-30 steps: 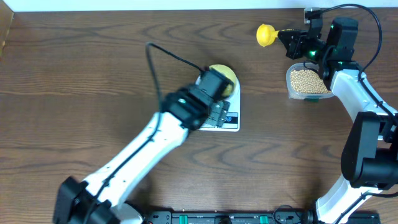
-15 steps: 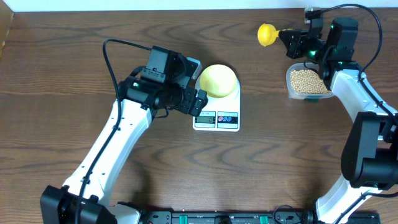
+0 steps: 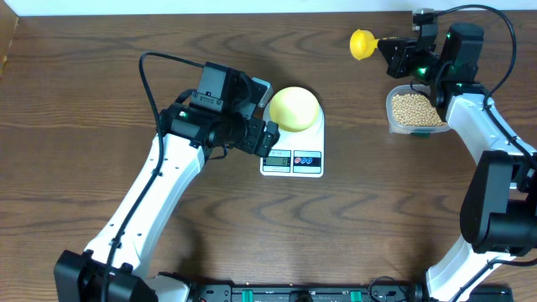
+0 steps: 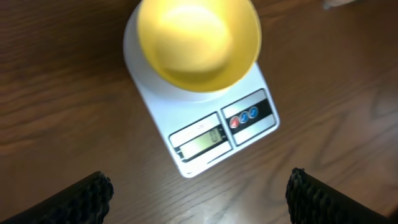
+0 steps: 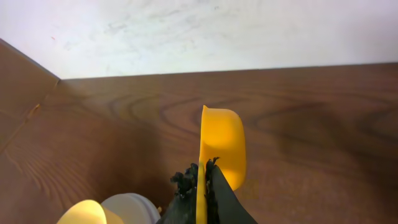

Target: Scoop item into bowl and weigh 50g on scale

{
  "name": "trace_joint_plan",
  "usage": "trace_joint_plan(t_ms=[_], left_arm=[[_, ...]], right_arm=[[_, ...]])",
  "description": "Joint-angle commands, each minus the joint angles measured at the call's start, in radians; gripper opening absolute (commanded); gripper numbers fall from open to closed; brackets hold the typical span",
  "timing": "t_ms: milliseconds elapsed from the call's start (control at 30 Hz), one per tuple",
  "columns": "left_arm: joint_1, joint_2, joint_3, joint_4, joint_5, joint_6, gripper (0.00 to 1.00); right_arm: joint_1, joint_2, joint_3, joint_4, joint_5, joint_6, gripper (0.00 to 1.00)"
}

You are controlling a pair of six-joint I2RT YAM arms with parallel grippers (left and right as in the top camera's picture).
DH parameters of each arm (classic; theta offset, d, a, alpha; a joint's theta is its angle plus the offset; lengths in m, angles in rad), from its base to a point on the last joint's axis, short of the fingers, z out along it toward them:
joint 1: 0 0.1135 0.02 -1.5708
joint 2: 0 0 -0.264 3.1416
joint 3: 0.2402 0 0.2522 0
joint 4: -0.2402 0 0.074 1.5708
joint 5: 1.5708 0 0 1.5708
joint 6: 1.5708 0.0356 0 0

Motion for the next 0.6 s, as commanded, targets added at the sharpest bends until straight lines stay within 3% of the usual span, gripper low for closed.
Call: trace_joint_plan(t_ms=[0, 200, 567], left_arm=[[0.002, -0.009, 0.004, -0.01, -0.105, 0.021, 0.91], [-0.005, -0.009, 0.004, -0.01, -0.138, 0.109, 0.91], [-0.038, -0.013, 0.004, -0.01, -0.136, 0.118, 0.91]], right_arm=[[-0.004, -0.004, 0.018, 0.035, 0.001, 0.011, 0.01], [-0.008, -0.008, 0.018, 0.056, -0.005, 0.064, 0.01], [-0.076, -0.079, 0.018, -0.009, -0.007, 0.084, 0.01]])
